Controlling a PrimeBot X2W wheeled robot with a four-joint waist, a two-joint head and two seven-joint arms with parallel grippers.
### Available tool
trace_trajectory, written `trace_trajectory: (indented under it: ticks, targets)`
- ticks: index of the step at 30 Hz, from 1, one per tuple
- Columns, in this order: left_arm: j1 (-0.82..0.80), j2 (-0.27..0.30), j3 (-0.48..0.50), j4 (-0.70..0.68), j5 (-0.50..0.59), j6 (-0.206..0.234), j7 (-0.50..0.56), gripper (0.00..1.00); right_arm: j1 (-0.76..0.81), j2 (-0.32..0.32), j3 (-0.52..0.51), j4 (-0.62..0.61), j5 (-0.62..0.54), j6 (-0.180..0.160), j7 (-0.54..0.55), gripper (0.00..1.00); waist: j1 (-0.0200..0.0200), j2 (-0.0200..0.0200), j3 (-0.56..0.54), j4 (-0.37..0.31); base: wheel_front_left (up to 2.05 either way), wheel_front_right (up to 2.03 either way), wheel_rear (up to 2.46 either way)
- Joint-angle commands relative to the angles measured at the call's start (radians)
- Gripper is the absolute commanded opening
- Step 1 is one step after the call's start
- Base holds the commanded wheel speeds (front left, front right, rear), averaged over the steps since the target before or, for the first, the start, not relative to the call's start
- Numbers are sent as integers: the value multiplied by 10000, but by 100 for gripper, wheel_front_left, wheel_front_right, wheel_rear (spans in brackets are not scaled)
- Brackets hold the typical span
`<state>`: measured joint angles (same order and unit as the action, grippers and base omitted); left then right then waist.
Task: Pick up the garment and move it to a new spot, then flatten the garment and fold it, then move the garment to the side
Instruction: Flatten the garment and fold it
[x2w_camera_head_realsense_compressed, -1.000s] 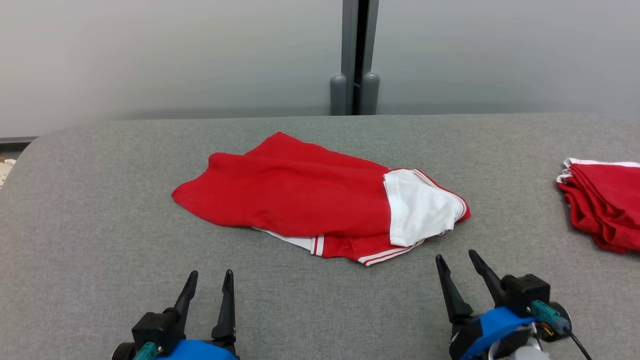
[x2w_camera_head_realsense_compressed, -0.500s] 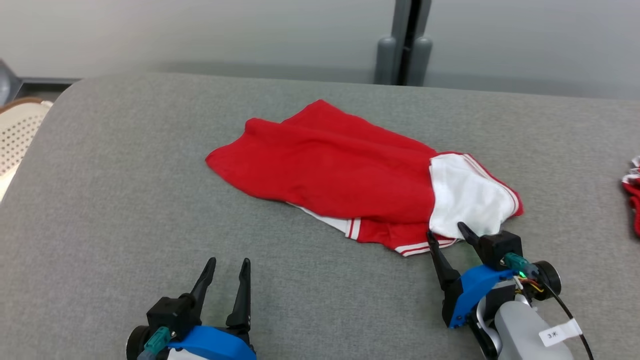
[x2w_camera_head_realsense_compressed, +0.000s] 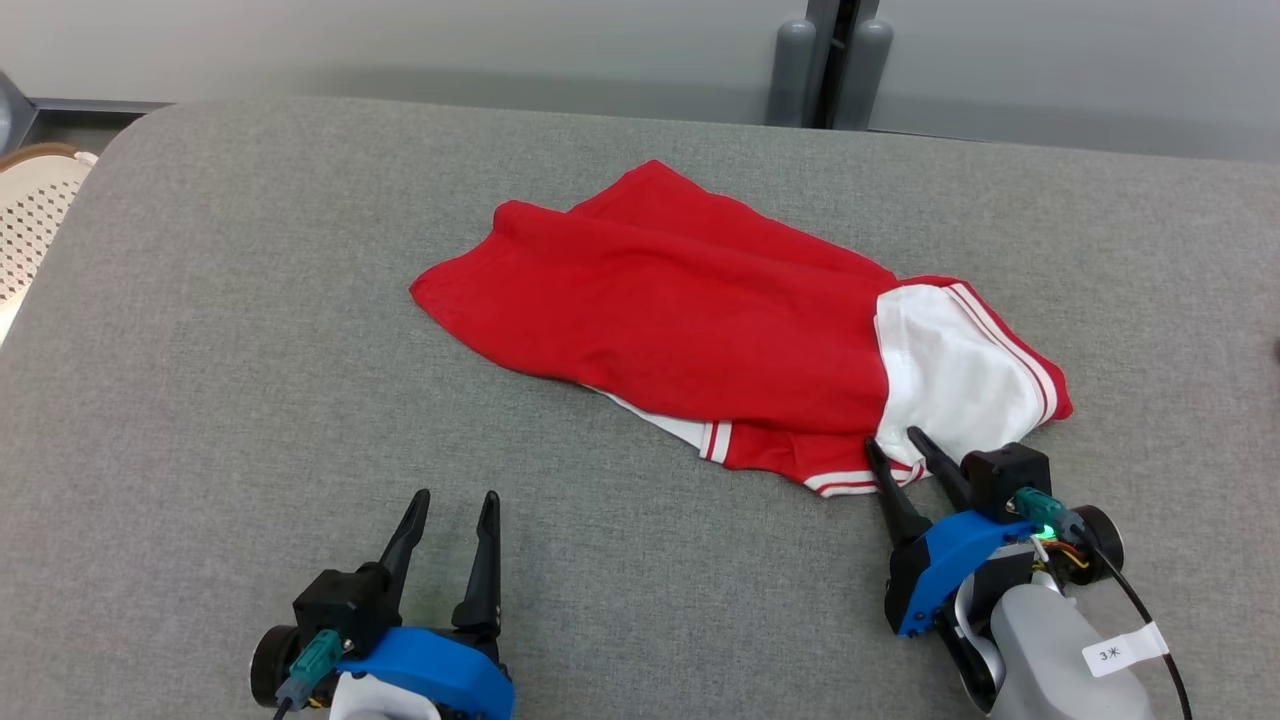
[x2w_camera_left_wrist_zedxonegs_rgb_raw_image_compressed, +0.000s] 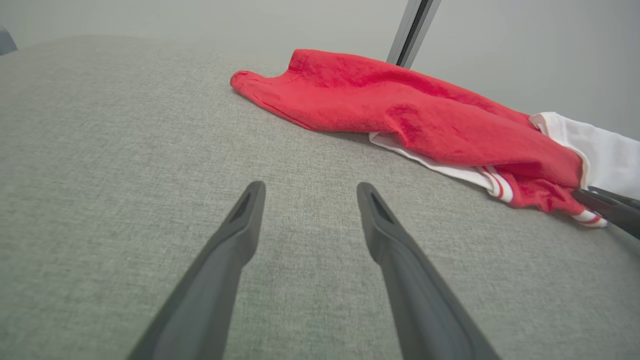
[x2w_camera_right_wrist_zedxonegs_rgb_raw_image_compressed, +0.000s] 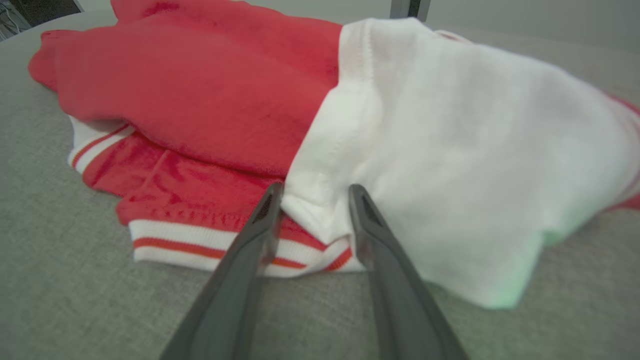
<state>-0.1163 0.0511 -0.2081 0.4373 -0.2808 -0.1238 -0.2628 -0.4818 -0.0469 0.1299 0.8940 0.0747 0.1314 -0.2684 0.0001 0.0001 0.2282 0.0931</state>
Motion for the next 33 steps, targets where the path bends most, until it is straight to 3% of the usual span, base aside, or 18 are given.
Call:
trace_trajectory:
  ticks: [1,8,14,19,27,32,33]
  targets:
    - [-178,0,-50,7,-5,-60,-28,100,264,-63,-3,41,42,-10,76,2,-1,-1,-12,-45,0,0,0]
    - [-151,0,-183,-24,-84,-82,-28,100,390,-55,-398,-1234,229,-7,43,0,-1,-1,-28,-147,0,0,0]
    - [-65,-1,-190,-15,-138,-92,-28,100,150,-252,-1542,-2746,190,-9,42,0,-1,-1,30,-68,0,0,0]
    - [-160,-1,-272,52,-174,-96,-28,100,-689,-1186,-2399,-2972,-223,-7,41,0,-1,-1,179,170,0,0,0]
    - [-435,-2,-550,-30,-246,-97,-27,100,-2834,-3228,-3956,-1707,-1480,-9,245,0,-1,-1,697,1050,0,0,0]
    - [-604,-4,-773,-1,-329,-98,-27,100,-3912,-3746,-5529,-1247,-2446,-9,815,0,-1,-1,1115,1578,0,0,0]
    - [-643,-9,-807,-16,-352,-99,-27,100,-4069,-3817,-5885,-1174,-2731,-9,1010,27,-1,-1,1204,1646,0,0,0]
